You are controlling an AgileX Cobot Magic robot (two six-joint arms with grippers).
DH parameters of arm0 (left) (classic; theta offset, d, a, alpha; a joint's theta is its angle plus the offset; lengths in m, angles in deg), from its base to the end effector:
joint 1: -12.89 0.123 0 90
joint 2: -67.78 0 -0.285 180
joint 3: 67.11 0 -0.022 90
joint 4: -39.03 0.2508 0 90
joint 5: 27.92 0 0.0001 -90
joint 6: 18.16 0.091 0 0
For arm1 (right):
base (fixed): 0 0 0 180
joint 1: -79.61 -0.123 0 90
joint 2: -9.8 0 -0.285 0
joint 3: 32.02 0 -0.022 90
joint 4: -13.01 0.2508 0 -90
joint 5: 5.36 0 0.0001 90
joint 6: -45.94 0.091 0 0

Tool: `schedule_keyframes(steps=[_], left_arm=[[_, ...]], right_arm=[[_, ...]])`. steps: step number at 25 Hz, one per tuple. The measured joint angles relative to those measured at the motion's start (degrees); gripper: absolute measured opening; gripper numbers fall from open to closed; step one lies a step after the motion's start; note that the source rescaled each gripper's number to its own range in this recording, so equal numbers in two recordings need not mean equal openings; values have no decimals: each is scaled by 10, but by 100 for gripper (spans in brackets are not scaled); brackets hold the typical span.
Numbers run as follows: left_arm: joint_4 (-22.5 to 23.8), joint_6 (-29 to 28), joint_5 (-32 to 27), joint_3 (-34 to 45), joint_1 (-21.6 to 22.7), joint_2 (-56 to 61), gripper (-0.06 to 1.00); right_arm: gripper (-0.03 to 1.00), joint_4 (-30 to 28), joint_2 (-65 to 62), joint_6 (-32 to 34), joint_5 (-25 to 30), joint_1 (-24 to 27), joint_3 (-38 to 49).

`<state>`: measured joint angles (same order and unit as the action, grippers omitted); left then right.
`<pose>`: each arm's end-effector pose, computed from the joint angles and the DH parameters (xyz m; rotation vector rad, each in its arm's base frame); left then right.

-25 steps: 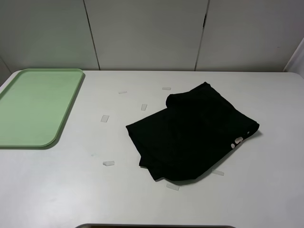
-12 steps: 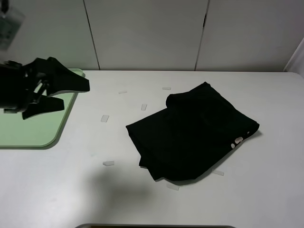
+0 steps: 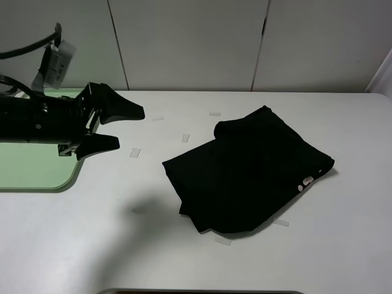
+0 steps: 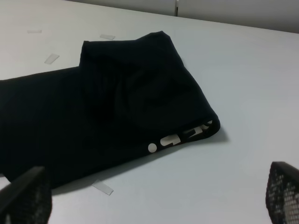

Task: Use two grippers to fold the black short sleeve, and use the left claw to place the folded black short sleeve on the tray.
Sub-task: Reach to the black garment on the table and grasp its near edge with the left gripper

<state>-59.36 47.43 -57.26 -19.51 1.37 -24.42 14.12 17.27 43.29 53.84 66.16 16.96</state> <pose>0.2320 -0.0924 0.1741 -0.2198 2.4387 -0.9697 -0.0040 0.0006 0.2775 -0.2836 2.0012 0.1427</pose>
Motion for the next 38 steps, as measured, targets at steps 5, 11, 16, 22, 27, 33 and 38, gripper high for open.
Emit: schedule_keyframes(steps=[5,11,16,22,27,33,38], left_arm=[[-5,20,-9,-1,0,-58,88],[-8,44,-9,-4,0,-133,88],[-9,67,-4,-38,-15,-191,87],[-10,70,-2,-97,-53,-255,87],[-10,59,0,-140,-88,-304,87],[-11,41,2,-171,-111,-325,85],[-11,22,10,-185,-117,-330,85]], right_arm=[[100,0,0,0,0,0,0],[100,0,0,0,0,0,0],[100,0,0,0,0,0,0],[100,0,0,0,0,0,0],[100,0,0,0,0,0,0],[100,0,0,0,0,0,0],[100,0,0,0,0,0,0]])
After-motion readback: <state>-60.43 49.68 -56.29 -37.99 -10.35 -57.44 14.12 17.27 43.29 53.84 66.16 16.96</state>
